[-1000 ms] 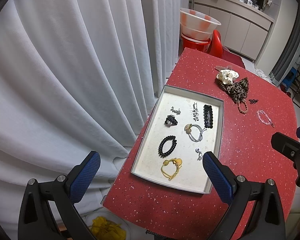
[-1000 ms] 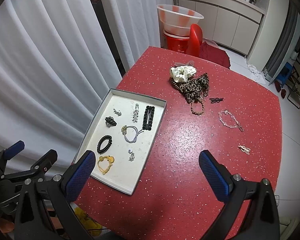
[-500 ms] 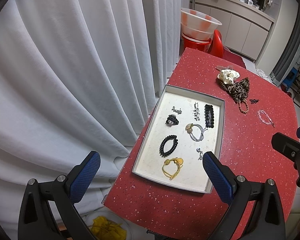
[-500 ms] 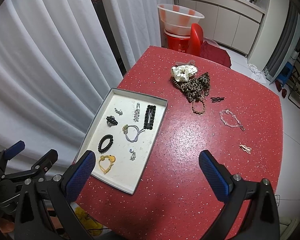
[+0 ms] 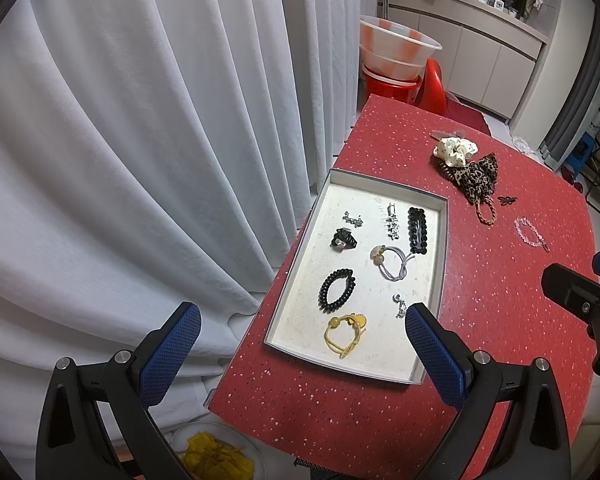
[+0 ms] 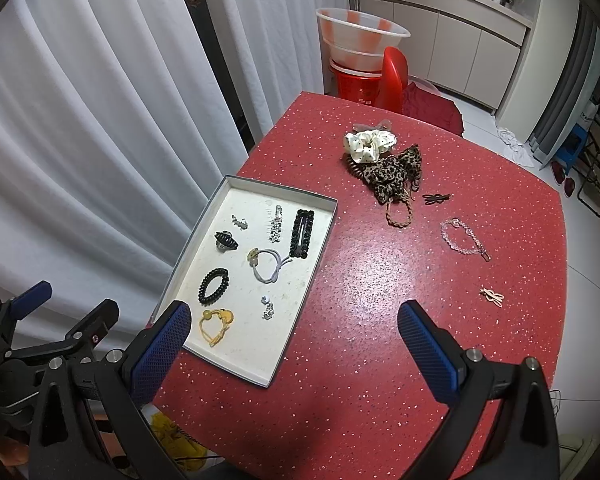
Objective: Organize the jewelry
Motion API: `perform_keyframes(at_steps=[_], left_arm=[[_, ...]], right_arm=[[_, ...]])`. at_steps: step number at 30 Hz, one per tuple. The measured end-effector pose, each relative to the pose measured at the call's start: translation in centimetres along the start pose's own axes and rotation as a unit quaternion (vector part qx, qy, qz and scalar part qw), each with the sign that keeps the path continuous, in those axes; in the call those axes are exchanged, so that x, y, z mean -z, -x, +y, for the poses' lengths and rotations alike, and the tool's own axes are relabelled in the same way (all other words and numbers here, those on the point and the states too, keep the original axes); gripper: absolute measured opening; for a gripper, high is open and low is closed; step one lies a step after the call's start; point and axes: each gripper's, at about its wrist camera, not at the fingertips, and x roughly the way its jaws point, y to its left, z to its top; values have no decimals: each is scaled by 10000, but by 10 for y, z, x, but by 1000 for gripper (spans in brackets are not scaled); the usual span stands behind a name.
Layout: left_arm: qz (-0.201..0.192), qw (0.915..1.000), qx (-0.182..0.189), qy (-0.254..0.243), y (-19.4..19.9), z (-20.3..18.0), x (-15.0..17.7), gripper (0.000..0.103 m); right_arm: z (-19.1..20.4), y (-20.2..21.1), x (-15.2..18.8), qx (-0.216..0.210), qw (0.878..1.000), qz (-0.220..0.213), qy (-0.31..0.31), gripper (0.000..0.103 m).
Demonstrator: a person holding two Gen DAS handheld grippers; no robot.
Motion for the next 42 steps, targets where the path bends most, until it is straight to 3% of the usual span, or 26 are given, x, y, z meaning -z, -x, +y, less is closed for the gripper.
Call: perform_keyframes(at_steps=[42], left_arm=[[30,10000,20,-40,-2,0,1,102]], right_arm=[[5,1,2,-26,10000,15,-16,103]])
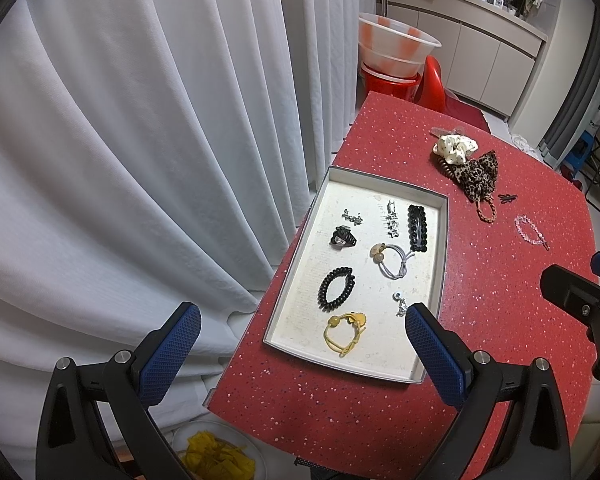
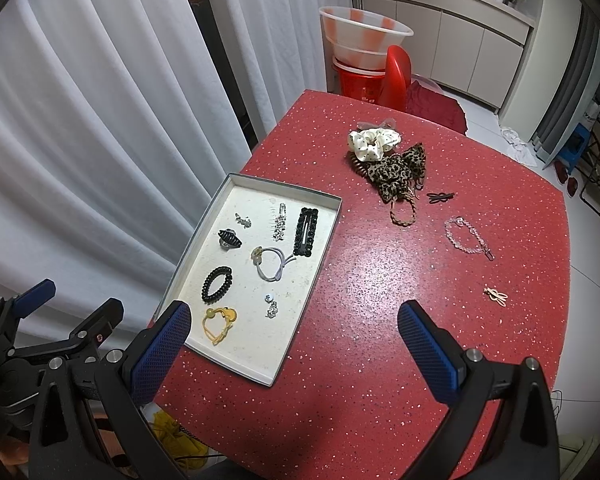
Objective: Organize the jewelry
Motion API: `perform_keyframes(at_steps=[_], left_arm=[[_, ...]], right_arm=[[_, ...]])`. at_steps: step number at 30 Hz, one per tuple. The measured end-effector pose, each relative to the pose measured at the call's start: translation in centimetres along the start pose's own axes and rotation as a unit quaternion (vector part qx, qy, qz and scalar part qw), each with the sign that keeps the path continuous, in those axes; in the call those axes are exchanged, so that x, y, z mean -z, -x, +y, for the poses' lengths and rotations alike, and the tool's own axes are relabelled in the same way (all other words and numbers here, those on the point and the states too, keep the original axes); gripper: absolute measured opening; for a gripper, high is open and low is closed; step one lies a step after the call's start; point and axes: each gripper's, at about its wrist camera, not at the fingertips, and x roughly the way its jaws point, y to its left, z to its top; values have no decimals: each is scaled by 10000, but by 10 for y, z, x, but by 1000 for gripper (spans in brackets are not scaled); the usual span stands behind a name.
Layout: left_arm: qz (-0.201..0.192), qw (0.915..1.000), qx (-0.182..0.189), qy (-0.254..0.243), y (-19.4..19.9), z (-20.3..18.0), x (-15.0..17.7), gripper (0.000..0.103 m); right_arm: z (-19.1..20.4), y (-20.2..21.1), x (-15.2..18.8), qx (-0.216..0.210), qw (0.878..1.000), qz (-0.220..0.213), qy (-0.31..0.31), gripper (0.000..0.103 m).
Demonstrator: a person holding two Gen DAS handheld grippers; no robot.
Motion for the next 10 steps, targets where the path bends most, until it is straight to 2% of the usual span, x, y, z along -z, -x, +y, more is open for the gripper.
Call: perform_keyframes(at_steps=[10], left_arm=[[0,10000,23,-90,-3,-3,-4,102]], right_arm=[[1,-4,1,-29,10000,31,-21,103]])
